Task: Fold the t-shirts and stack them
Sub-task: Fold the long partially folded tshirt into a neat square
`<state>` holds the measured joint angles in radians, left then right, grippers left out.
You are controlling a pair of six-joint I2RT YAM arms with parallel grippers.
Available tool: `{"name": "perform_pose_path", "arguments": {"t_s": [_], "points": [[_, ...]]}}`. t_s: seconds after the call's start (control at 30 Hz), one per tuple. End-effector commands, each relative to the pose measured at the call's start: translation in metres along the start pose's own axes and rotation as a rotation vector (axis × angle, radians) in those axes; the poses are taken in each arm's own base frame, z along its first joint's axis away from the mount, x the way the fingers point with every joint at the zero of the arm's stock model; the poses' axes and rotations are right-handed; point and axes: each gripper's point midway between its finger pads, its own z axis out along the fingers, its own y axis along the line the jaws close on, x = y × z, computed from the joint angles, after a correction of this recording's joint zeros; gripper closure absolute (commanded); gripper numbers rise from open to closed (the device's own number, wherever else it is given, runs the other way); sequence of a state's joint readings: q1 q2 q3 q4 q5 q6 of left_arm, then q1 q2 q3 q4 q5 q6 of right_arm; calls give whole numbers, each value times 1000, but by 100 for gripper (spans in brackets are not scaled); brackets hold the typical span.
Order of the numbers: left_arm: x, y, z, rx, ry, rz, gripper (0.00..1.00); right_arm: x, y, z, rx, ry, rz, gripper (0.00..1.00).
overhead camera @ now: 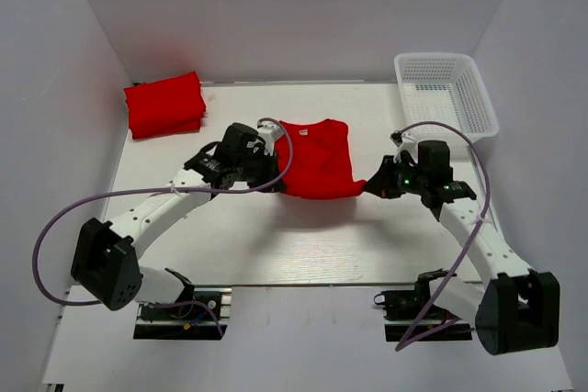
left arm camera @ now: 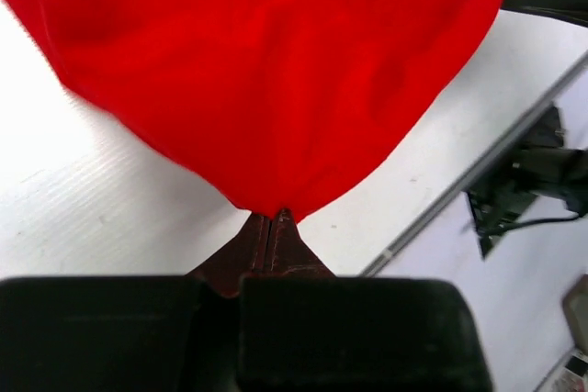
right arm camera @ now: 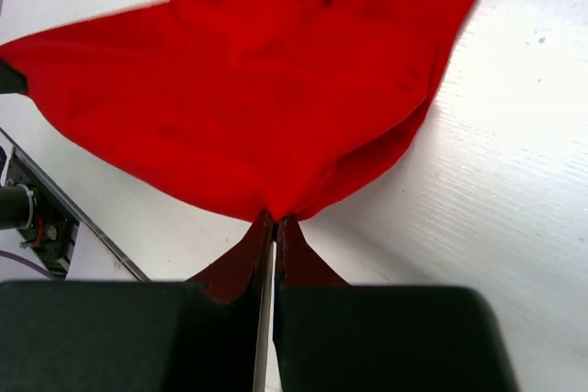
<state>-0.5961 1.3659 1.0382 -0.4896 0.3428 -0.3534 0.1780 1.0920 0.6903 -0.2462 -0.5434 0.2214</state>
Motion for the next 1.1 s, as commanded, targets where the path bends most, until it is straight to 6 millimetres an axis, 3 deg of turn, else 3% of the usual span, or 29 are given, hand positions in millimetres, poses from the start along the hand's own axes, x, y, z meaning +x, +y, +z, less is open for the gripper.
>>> {"name": "perform_pose_path", "arguments": {"t_s": [0.0, 0.2, 0.4, 0.43, 0.5, 0.57, 0.6, 0.73, 0.8, 0.83, 0.9, 0.93, 1.0, 1.03, 1.07], "points": [[-15, -19, -14, 44, -26, 10, 100, -33, 16, -21, 12, -75, -75, 100], [-78, -2, -18, -113, -141, 14, 100, -81, 15, -18, 49, -162, -83, 100], [-119, 28, -25, -312, -265, -17, 100, -134, 12, -1, 49, -201, -92, 100], [-119, 40, -25, -352, -263, -30, 100, -130, 1, 13, 56, -163, -67, 100], [-128, 58, -25, -430, -285, -44, 100, -150, 4, 14, 55, -185, -84, 100], [-138, 63, -22, -440, -309, -49, 100, -150, -11, 32, 69, -148, -65, 100], [-136, 74, -12, -454, -293, -59, 100, -163, -12, 38, 68, -155, -72, 100], [-146, 95, 13, -476, -273, -71, 100, -180, -23, 58, 64, -141, -74, 100], [-166, 104, 10, -487, -307, -86, 100, -188, -32, 69, 74, -136, -63, 100], [-166, 107, 16, -491, -297, -88, 100, -198, -32, 74, 62, -144, -66, 100], [-180, 108, 21, -465, -336, -87, 100, -195, -44, 88, 69, -120, -38, 100], [-182, 112, 23, -454, -331, -95, 100, -209, -39, 87, 63, -144, -53, 100], [-189, 121, 34, -455, -317, -96, 100, -203, -51, 102, 70, -113, -32, 100], [-190, 128, 36, -465, -309, -104, 100, -218, -45, 101, 49, -135, -51, 100], [-196, 130, 36, -457, -317, -107, 100, -214, -52, 108, 51, -118, -40, 100]]}}
